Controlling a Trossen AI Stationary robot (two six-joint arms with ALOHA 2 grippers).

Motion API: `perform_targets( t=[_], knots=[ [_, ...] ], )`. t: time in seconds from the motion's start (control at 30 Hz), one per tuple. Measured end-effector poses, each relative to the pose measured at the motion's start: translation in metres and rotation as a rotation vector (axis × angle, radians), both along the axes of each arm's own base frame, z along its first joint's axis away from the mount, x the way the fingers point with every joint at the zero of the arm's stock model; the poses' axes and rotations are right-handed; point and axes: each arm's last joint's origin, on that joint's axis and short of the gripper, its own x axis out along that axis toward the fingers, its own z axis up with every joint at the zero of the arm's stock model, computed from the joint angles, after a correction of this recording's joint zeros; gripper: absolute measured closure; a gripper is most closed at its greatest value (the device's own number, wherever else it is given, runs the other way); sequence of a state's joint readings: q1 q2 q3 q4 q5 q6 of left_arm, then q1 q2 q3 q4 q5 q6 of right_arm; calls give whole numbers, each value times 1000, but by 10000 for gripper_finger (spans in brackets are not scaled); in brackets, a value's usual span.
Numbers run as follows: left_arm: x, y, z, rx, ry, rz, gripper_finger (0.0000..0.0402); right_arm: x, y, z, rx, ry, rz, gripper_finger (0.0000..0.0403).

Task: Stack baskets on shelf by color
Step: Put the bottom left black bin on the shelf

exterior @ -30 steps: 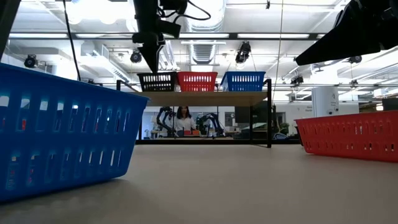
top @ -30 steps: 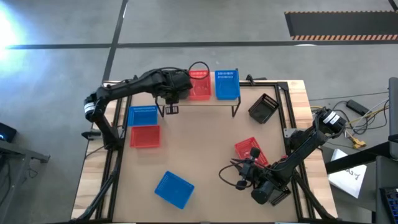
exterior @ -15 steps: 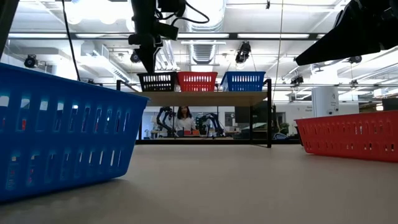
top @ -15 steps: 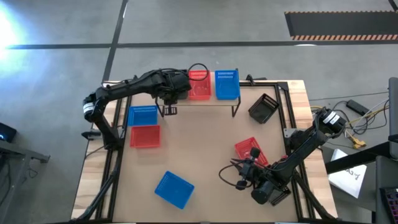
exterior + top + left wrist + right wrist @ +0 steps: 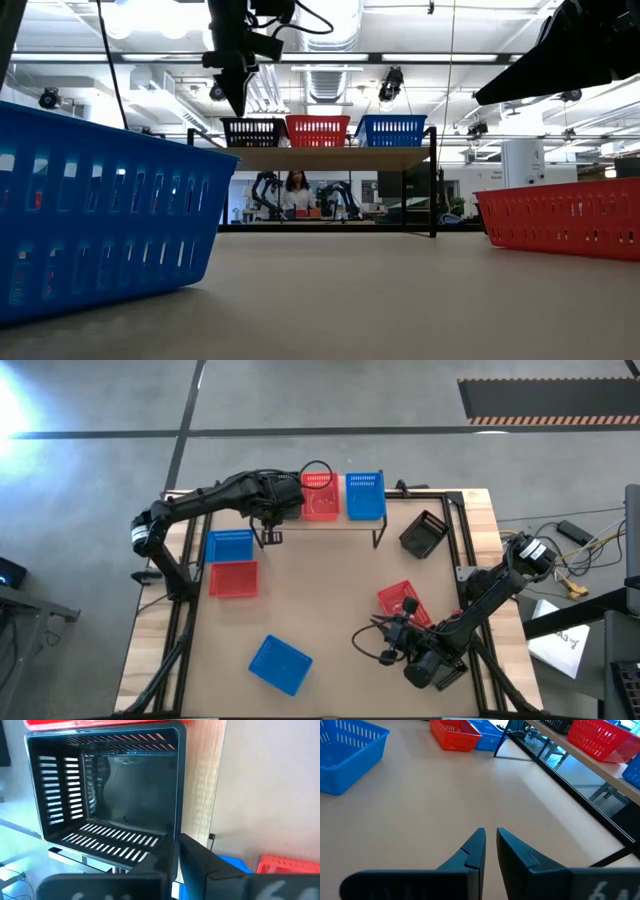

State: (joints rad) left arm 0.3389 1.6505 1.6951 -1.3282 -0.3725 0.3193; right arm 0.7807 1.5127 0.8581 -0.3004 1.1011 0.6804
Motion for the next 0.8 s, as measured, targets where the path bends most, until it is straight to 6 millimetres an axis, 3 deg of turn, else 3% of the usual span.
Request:
perform_targets(
  t=[0.63, 0.8],
  knots=[
    [-5, -2, 1, -18, 17, 20, 394, 0, 0, 0, 0, 0, 1, 365],
    [-3, -2, 3, -37, -17, -14, 366, 0, 0, 0, 0, 0, 1, 365]
  ],
)
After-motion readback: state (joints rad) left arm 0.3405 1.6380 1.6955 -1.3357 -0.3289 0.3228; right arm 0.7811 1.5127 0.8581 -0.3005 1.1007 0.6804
